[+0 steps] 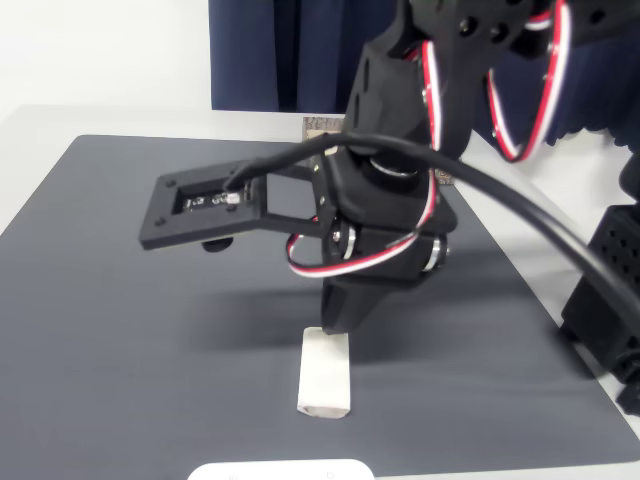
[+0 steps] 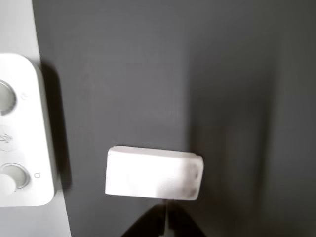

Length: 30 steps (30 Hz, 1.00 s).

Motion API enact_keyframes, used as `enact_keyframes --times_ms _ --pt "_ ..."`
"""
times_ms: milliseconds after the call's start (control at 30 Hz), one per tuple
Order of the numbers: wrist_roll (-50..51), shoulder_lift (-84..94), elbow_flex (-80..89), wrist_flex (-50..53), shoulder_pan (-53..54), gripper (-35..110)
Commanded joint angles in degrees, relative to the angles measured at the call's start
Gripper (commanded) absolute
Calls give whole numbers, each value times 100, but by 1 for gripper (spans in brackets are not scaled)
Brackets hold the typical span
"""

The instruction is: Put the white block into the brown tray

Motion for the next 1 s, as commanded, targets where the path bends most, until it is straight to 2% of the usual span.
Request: enact_keyframes --times_ms 0,233,533,800,967 --pt "62 -9 -246 35 -62 0" --pt "-158 -105 -272 70 -123 0" --pt "-1740 -114 -281 246 -176 0" --pt "-4087 -79 -325 721 -62 0" --pt "-7488 -53 -439 721 -53 0"
